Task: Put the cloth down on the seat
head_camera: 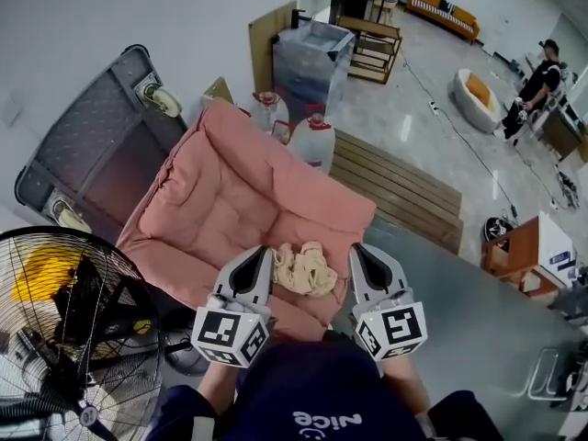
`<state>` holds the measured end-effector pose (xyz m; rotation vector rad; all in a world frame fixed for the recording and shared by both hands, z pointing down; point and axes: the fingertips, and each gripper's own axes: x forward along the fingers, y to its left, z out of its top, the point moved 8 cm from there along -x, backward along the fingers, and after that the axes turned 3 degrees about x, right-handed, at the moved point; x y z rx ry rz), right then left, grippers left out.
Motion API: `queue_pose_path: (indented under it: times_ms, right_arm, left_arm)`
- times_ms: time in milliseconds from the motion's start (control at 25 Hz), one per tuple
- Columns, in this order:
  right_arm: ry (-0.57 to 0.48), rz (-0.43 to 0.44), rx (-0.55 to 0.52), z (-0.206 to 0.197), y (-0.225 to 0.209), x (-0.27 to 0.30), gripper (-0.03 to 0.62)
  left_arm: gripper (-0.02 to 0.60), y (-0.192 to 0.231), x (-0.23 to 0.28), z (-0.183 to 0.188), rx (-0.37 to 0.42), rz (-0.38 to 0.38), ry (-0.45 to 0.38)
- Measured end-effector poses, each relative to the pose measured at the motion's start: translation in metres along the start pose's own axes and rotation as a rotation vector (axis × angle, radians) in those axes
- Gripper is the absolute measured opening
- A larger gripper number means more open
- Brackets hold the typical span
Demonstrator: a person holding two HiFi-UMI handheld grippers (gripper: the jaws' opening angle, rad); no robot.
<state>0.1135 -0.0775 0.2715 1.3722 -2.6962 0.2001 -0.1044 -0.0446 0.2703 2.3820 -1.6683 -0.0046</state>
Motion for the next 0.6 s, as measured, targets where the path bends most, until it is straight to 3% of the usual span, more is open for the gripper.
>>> queue_pose_path:
  times_ms: [240,600]
  right_arm:
    - [0.009,-0.015,-0.019,-0.007,0.0,-0.006,0.049]
    - [0.027,-0.009,-0.001,-0.014,-0.002,-0.012,0.049]
  left_arm:
    - [0.018,-0.013,-0.001,-0.01,0.067,-0.017,0.031]
    - [0.018,-0.02,0.002,-0.012,0.05,0.005,0.043]
